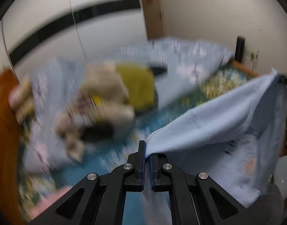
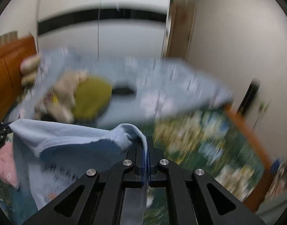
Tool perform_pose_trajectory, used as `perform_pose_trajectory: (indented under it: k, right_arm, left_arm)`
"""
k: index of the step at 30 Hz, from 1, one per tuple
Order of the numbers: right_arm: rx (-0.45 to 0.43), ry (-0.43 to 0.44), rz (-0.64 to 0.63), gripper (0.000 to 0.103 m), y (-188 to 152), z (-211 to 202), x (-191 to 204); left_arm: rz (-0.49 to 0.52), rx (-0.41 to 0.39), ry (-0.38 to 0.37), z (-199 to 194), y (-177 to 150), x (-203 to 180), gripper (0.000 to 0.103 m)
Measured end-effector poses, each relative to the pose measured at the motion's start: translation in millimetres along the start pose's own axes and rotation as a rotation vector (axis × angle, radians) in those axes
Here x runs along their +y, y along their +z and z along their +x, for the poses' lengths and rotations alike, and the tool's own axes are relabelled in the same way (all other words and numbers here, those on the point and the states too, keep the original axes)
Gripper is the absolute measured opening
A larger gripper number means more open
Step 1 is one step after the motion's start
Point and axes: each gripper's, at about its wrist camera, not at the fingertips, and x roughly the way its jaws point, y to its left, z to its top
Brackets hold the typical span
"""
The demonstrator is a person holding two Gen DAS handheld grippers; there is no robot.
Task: Fold clothes
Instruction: 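Lift the shirt with both grippers and shake it out in the air, then lay the shirt flat on the bed and open both grippers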
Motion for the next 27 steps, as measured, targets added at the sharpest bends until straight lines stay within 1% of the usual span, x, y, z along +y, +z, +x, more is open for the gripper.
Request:
perform_pose_trajectory:
  k: [3, 5, 7, 9, 12, 15, 18, 22, 24, 27]
  right_arm:
    - [0.138, 0.027, 0.014, 0.002, -34, 68, 3]
    - [0.187, 0.042, 0.041, 0.002, -40, 97, 0]
    - [0.213, 0.057, 0.075, 0.002, -37, 121, -5]
    - [0.231, 0.062, 0.1, 0.002, -26, 143, -10]
    - [0.262, 0.066, 0.112, 0.002, -10, 179, -9]
    - [0.309, 0.075, 0.123, 0.002, -2, 221, -7]
    - [0.36, 0.078, 0.123, 0.002, -2, 260, -6]
    - [0.431, 0.082, 0.137, 0.002, -9, 304, -7]
    - [0.458, 0.088, 0.155, 0.002, -15, 320, -9]
    - [0.48, 0.091, 0.166, 0.002, -21, 332, -10]
  left_arm:
    - [-0.047, 0.098, -0.027, 48, -14, 0, 0.004]
    - [-0.099, 0.136, -0.042, 76, -10, 6, 0.004]
    - [-0.137, 0.155, -0.046, 96, -3, 12, 0.004]
    - [-0.164, 0.18, -0.046, 124, 10, 24, 0.004]
    - [-0.16, 0.216, -0.021, 157, 26, 30, 0.004]
    - [-0.146, 0.25, 0.003, 190, 34, 35, 0.004]
    - [-0.144, 0.302, 0.011, 220, 33, 39, 0.004]
    - [-0.135, 0.359, 0.014, 254, 27, 38, 0.004]
    - [-0.141, 0.38, 0.014, 264, 23, 37, 0.004]
    - [-0.166, 0.397, 0.006, 276, 16, 38, 0.004]
